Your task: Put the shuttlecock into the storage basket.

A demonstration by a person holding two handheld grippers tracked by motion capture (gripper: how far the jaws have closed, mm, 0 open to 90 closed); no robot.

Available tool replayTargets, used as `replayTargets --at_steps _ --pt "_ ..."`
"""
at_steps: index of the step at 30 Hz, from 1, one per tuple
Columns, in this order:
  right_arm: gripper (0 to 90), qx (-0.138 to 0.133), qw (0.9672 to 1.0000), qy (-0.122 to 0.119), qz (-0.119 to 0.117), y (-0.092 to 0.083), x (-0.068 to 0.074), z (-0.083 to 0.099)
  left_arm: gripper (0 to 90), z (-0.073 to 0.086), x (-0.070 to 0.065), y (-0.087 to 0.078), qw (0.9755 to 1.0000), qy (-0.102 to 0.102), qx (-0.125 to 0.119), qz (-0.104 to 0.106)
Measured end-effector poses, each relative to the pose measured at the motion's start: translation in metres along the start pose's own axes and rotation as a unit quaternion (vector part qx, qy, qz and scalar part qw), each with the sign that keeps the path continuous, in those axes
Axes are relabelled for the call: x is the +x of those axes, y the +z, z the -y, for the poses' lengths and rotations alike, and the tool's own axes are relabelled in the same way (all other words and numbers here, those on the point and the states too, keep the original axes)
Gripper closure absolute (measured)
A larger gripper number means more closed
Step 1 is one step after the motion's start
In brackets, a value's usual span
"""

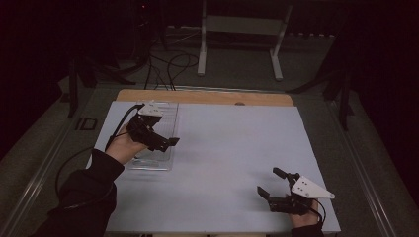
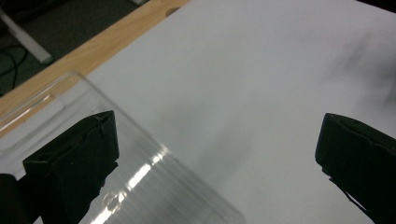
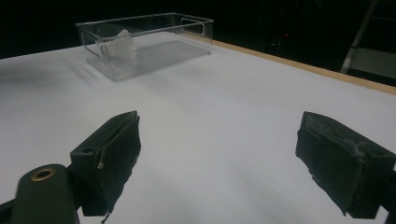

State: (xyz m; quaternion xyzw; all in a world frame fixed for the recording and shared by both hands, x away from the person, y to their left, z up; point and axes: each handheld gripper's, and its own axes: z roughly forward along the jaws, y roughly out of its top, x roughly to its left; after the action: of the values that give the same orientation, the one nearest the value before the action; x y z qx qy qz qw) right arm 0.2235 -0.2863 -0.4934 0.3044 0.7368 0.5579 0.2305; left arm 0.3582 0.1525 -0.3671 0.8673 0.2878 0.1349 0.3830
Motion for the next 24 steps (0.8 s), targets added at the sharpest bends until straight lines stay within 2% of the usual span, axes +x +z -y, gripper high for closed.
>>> replayTargets --at_steps 5,8,10,13,15,18,24 --pt "13.5 0.001 1.0000 -0.001 -0.001 0.000 0.000 0.000 0.0 -0.004 -0.012 0.006 0.9997 0.015 -0.009 0.015" --pt "13.4 0.000 1.0000 -0.003 -0.001 0.000 0.001 -0.001 0.0 -0.005 -0.019 0.010 0.9991 0.028 -0.031 0.013" --pt "13.4 -0.001 1.0000 -0.002 -0.001 0.000 0.001 -0.001 0.0 -0.005 -0.022 0.012 0.9988 0.025 -0.038 0.017" --pt "13.5 0.000 1.0000 -0.001 -0.001 0.000 0.000 -0.001 0.0 -0.004 -0.026 0.017 0.9982 0.027 -0.043 0.031" --pt "13.5 -0.001 1.0000 -0.002 -0.002 0.000 0.000 -0.001 0.0 -0.004 -0.031 0.021 0.9977 0.037 -0.045 0.036" --pt "13.5 -0.001 1.0000 -0.002 -0.001 0.000 0.000 -0.001 0.0 -0.002 -0.036 0.025 0.9964 0.042 -0.053 0.051" --pt "13.5 -0.001 1.0000 -0.002 -0.001 0.000 0.000 -0.001 0.0 0.003 -0.047 0.034 0.9951 0.051 -0.049 0.068"
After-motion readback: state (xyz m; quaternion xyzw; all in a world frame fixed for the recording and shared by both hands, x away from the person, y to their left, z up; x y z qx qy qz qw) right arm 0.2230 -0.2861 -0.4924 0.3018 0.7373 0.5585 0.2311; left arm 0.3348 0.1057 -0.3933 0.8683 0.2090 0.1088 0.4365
